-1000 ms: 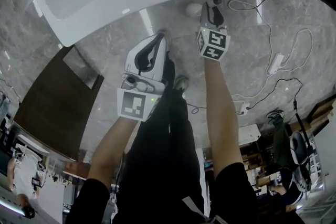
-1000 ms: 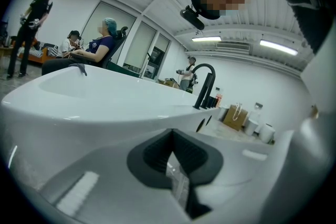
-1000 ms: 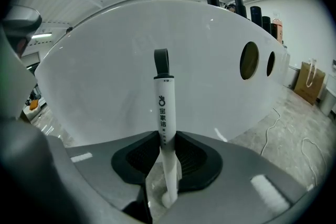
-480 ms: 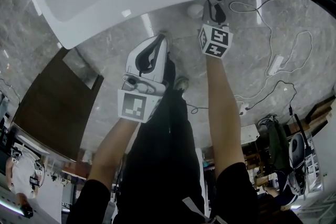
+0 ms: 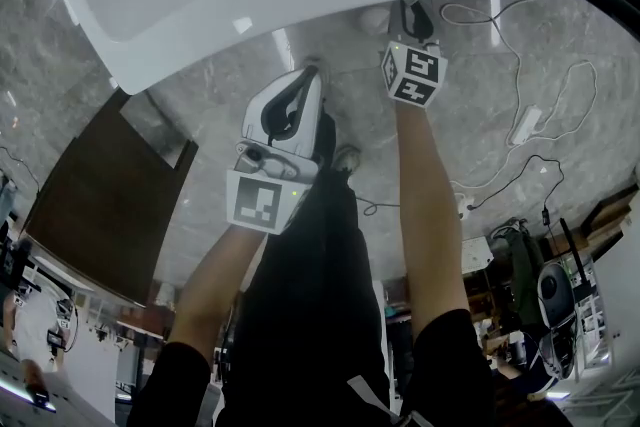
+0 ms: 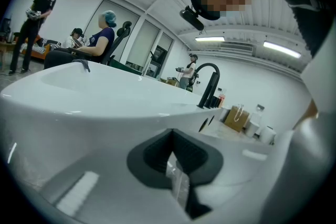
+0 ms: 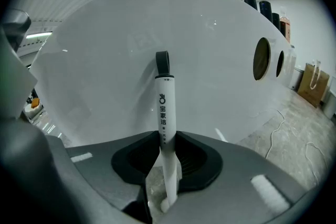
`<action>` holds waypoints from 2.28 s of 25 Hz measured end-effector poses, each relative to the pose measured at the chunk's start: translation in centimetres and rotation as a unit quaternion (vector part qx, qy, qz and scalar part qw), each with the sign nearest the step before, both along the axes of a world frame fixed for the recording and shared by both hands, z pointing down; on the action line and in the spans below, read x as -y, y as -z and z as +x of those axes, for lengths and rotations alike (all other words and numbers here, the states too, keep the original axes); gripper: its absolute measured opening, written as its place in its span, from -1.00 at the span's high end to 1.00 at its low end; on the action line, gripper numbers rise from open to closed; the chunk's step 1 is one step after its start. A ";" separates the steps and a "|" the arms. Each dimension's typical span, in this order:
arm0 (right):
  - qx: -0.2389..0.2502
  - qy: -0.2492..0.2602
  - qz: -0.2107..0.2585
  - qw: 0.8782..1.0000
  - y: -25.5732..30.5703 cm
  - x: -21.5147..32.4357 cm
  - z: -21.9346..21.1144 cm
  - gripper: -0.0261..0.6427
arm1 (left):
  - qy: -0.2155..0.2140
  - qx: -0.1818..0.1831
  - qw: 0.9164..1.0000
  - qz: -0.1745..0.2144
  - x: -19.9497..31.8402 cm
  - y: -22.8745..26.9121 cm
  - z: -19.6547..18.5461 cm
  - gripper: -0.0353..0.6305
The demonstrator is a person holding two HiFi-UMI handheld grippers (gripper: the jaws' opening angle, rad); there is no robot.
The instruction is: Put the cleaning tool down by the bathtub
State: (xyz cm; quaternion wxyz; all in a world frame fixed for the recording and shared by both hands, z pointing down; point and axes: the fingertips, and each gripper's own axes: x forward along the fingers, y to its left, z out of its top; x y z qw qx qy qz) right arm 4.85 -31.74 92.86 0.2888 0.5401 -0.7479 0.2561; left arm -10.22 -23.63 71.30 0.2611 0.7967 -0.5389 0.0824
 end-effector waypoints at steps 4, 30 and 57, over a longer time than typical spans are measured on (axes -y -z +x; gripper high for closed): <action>0.000 0.005 -0.002 1.000 -0.2 0.2 -0.2 0.64 | 0.005 0.002 1.000 -0.001 0.2 -0.1 -0.4 0.87; -0.005 0.009 -0.012 1.000 0.3 -0.5 -0.5 0.47 | 0.012 -0.003 1.000 0.002 -0.1 0.6 -0.3 0.87; 0.021 -0.014 0.008 1.000 12.7 -7.4 1.2 0.92 | 0.031 -0.018 0.997 0.076 -4.3 12.0 2.4 0.87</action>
